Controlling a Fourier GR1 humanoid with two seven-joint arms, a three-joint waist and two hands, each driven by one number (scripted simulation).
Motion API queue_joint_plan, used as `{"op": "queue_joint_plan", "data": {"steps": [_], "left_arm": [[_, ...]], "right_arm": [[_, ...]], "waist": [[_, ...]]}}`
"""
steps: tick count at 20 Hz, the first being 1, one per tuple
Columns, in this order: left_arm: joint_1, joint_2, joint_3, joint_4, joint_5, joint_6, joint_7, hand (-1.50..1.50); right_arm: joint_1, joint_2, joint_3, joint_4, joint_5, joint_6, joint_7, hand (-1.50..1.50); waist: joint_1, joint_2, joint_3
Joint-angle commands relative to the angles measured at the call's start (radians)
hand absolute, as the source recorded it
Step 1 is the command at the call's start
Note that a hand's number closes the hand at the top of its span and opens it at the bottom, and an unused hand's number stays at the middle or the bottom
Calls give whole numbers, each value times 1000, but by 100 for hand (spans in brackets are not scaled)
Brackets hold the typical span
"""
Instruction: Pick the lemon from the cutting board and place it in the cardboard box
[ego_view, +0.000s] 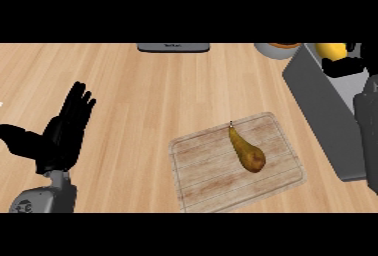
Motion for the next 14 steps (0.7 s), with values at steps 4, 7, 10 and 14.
{"op": "queue_joint_plan", "data": {"steps": [4,7,10,14], "left_arm": [[-8,11,24,24,18,-19,-30,0],[11,5,-13,-28,1,-17,10,0],[-4,2,-8,7,-1,-22,-24,0],[-18,-1,-20,0,-9,-13,4,0]], "right_arm": [[-99,-119,-63,387,37,-155,-149,150],[-71,-159,-41,500,60,-144,-229,150],[-49,-194,19,597,145,-21,-170,150],[-141,-245,-40,782,102,59,-204,-150]], "waist": [[12,4,0],[20,6,1],[27,14,0],[36,14,2]]}}
